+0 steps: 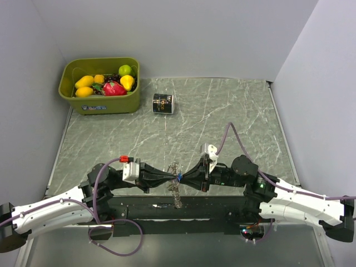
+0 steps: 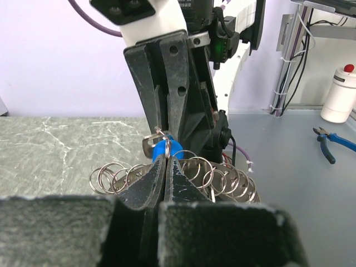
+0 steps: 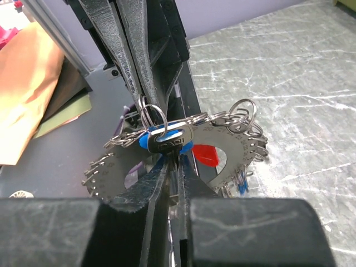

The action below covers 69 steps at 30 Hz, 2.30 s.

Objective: Put the keys on the keyring

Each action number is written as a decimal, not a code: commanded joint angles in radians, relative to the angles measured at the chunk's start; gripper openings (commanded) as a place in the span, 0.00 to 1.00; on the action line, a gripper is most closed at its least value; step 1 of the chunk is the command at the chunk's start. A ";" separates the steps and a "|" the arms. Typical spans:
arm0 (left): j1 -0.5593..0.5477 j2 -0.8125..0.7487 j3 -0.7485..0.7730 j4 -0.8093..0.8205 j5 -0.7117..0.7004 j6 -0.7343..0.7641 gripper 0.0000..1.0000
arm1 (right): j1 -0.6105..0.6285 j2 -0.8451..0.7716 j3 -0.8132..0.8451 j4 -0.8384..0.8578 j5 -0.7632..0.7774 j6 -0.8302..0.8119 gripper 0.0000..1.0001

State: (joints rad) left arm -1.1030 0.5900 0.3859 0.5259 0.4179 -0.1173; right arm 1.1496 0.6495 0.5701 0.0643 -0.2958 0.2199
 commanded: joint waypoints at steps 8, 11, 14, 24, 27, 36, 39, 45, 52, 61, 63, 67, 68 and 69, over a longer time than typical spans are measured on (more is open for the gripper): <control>-0.004 -0.045 0.073 -0.007 0.025 0.027 0.01 | 0.001 -0.108 0.017 -0.032 0.006 -0.042 0.00; -0.004 -0.059 0.074 -0.029 0.019 0.036 0.01 | 0.001 -0.123 0.024 -0.060 0.001 -0.053 0.00; -0.005 -0.071 0.076 -0.046 0.012 0.041 0.01 | 0.001 -0.108 0.007 -0.092 -0.015 -0.044 0.00; -0.006 -0.067 0.102 -0.069 0.025 0.051 0.01 | 0.001 -0.031 -0.044 -0.034 -0.054 -0.017 0.00; -0.004 -0.071 0.105 -0.069 0.025 0.054 0.01 | 0.001 -0.008 -0.047 -0.047 -0.060 -0.021 0.00; -0.004 -0.084 0.105 -0.067 0.028 0.048 0.01 | 0.001 0.012 -0.087 -0.046 -0.069 -0.008 0.00; -0.004 -0.085 0.102 -0.060 0.038 0.044 0.01 | 0.001 0.004 -0.081 -0.060 -0.059 -0.013 0.00; -0.004 -0.071 0.103 -0.083 0.055 0.050 0.01 | 0.001 -0.118 -0.044 -0.167 0.041 -0.047 0.62; -0.004 -0.044 0.120 -0.104 0.105 0.041 0.01 | 0.001 -0.275 0.002 -0.173 0.098 -0.094 0.76; -0.004 0.014 0.102 0.006 0.099 -0.019 0.01 | -0.001 -0.157 0.059 -0.069 0.043 -0.062 0.59; -0.004 0.025 0.093 0.035 0.102 -0.028 0.01 | 0.002 -0.137 0.053 -0.011 0.050 -0.047 0.59; -0.004 0.033 0.085 0.060 0.099 -0.038 0.01 | 0.005 -0.113 0.043 0.022 0.076 -0.037 0.56; -0.006 0.034 0.082 0.066 0.099 -0.039 0.01 | 0.006 -0.108 0.042 0.028 0.080 -0.033 0.56; -0.005 0.034 0.079 0.072 0.101 -0.041 0.01 | 0.007 -0.105 0.040 0.032 0.077 -0.033 0.55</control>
State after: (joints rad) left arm -1.1034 0.6266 0.4492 0.4599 0.5083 -0.1295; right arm 1.1492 0.5362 0.6010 0.0002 -0.2325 0.1696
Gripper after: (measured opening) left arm 0.022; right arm 0.558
